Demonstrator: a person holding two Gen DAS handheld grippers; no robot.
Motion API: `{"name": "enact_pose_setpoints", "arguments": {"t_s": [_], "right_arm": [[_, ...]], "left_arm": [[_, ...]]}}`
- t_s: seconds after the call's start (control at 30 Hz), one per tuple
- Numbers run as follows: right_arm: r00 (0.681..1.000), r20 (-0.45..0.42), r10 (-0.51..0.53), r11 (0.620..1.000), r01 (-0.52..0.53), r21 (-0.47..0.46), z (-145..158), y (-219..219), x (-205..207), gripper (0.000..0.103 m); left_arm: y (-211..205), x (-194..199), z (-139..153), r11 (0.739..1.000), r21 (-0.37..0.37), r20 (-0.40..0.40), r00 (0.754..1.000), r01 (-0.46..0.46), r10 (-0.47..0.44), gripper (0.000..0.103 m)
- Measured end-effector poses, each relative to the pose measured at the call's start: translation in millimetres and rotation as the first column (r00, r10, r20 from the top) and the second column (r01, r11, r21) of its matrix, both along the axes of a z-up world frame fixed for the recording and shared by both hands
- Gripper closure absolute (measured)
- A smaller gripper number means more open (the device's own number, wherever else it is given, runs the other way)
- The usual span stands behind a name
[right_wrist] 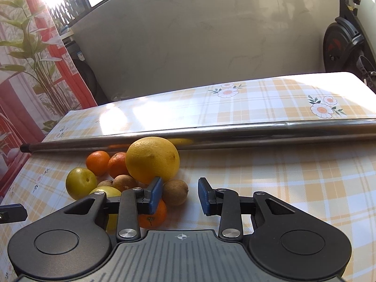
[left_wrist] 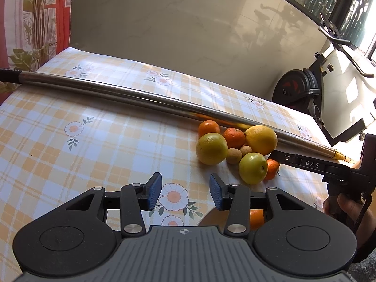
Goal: Organize fruits
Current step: 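Grasp the brown kiwi with the right gripper, then carry the kiwi over the white plate and open the right gripper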
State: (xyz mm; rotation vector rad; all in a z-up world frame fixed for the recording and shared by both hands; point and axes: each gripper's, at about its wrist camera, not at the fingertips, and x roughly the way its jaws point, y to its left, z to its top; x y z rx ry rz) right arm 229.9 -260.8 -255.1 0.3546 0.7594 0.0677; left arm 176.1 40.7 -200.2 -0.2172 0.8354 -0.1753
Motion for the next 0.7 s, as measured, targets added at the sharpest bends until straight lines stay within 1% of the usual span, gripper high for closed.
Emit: {"name": "enact_pose_setpoints", "arguments": {"t_s": [0.13, 0.37, 0.5, 0.57, 0.7], "right_arm": [[1.0, 0.0, 0.014, 0.999, -0.014, 0.03, 0.5, 2.2, 1.5, 0.078], [1.0, -0.01, -0.018, 0.999, 0.018, 0.037, -0.7, -3.2, -2.2, 0.079], [0.999, -0.027, -0.031, 0.993, 0.034, 0.109, -5.2, -11.2, 0.3, 0.079], [0.999, -0.02, -0.028, 0.993, 0.03, 0.115, -4.4, -10.8, -0.8, 0.081], [1.0, 0.012, -0.028, 0.994, 0.026, 0.106, 7.1, -8.4, -10.3, 0.082]], "left_arm": [[-0.6, 0.3, 0.0, 1.0, 0.001, -0.001, 1.0, 0.0, 0.0, 0.056], [-4.8, 0.2, -0.7, 1.0, 0.011, -0.004, 1.0, 0.006, -0.006, 0.056], [-6.7, -1.4, 0.4, 1.0, 0.014, -0.002, 1.0, 0.012, -0.012, 0.055], [-6.8, -2.1, 1.3, 1.0, 0.014, 0.0, 1.0, 0.012, -0.012, 0.055], [-6.5, -4.5, 4.4, 1.0, 0.008, 0.009, 1.0, 0.012, -0.012, 0.055]]}}
